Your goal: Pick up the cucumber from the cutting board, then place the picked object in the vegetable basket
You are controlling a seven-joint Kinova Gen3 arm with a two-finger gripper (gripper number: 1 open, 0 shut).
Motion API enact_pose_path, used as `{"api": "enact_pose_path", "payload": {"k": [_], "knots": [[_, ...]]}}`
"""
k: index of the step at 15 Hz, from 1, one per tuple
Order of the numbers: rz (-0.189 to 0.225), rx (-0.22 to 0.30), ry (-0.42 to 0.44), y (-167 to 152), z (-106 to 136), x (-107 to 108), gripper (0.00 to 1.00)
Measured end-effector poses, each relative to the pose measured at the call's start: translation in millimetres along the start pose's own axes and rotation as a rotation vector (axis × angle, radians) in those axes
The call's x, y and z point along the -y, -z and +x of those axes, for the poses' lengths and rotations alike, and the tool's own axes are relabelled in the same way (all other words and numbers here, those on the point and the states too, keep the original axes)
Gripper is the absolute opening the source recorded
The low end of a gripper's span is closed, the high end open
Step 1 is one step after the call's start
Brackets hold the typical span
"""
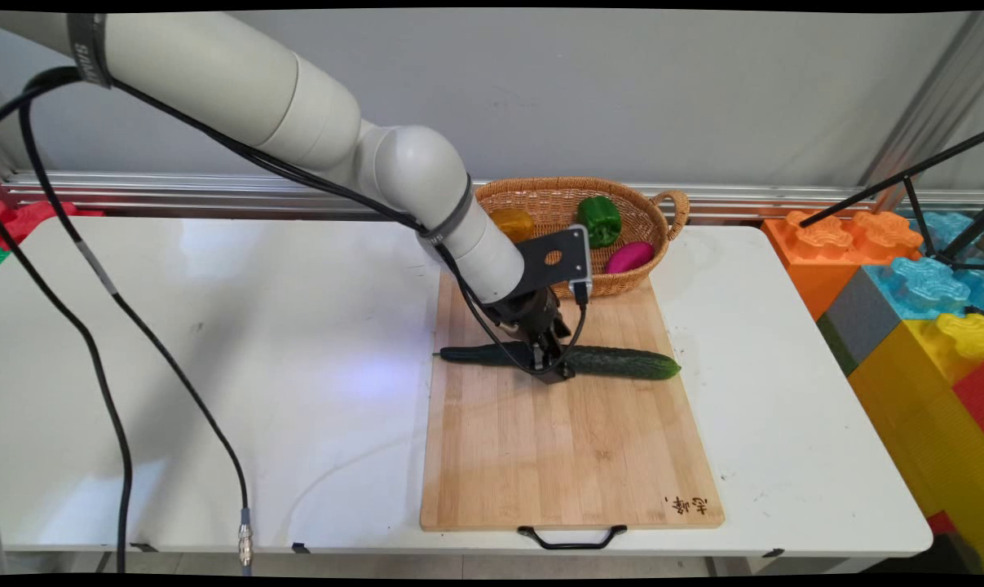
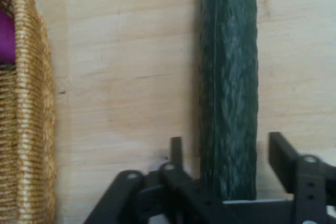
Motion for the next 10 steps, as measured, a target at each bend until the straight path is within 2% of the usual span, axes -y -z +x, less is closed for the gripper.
{"api": "enact_pose_path", "payload": {"k": [6, 10], "knots": [[0.008, -0.001, -0.018, 0.1, -1.2, -2.7, 0.0], [-0.013, -0.028, -0.029, 23.4, 7.6, -6.3, 0.0]]}}
